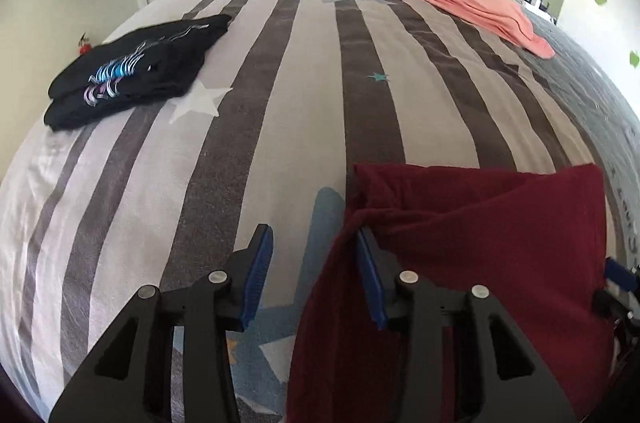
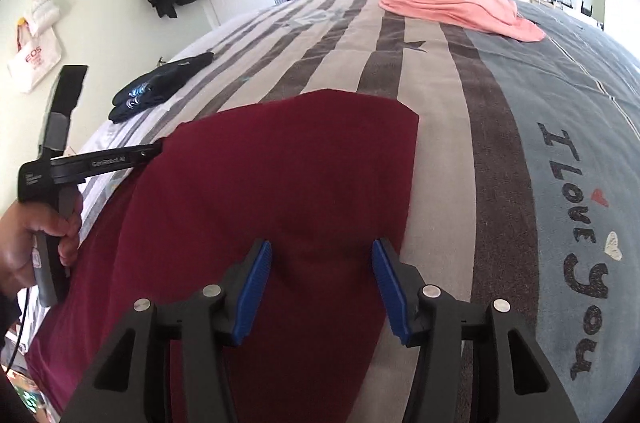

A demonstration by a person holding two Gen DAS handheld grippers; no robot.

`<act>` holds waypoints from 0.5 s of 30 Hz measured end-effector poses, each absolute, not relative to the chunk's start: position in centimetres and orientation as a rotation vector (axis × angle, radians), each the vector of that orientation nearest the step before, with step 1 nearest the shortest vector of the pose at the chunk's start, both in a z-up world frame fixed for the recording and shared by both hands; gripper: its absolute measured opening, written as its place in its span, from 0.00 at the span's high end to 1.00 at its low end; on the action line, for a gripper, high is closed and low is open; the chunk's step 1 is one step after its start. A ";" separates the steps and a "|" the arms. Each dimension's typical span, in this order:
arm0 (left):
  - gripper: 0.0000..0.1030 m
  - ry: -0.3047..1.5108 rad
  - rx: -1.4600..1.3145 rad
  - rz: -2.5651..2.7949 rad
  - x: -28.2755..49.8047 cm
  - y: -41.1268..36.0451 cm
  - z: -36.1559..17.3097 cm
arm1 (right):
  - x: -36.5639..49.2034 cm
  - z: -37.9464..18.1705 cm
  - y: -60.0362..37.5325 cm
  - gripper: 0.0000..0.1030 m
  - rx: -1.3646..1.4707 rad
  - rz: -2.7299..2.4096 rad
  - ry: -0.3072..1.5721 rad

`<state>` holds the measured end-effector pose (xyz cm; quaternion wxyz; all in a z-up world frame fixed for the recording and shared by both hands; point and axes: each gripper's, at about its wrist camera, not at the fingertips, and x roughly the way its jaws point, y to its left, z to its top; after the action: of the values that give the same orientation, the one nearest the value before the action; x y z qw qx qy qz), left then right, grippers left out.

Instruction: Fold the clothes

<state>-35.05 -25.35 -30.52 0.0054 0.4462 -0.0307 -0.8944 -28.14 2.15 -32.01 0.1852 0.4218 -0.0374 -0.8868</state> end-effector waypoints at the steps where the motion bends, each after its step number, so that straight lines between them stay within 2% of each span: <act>1: 0.66 -0.122 1.374 -2.821 -34.8 -25.0 -30.1 | -28.0 -31.9 2.2 0.53 1.171 -2.504 -0.098; 3: 0.66 -0.003 1.328 -2.894 -34.4 -25.2 -28.8 | -28.0 -31.6 2.5 0.53 1.118 -2.512 -0.116; 6: 0.66 0.065 1.339 -2.964 -34.7 -24.6 -28.1 | -29.4 -31.3 2.9 0.53 1.081 -2.547 -0.127; 10: 0.66 -0.059 1.449 -2.891 -36.7 -23.7 -30.9 | -32.2 -31.7 3.1 0.52 1.119 -2.595 -0.129; 15: 0.63 -0.033 1.370 -2.887 -36.7 -23.9 -30.4 | -32.1 -31.1 3.2 0.53 1.095 -2.632 -0.124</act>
<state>-36.69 -23.94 -30.43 -0.0268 0.4285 -0.0103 -0.9031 -32.06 3.16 -31.08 0.1439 0.3798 -0.0430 -0.9128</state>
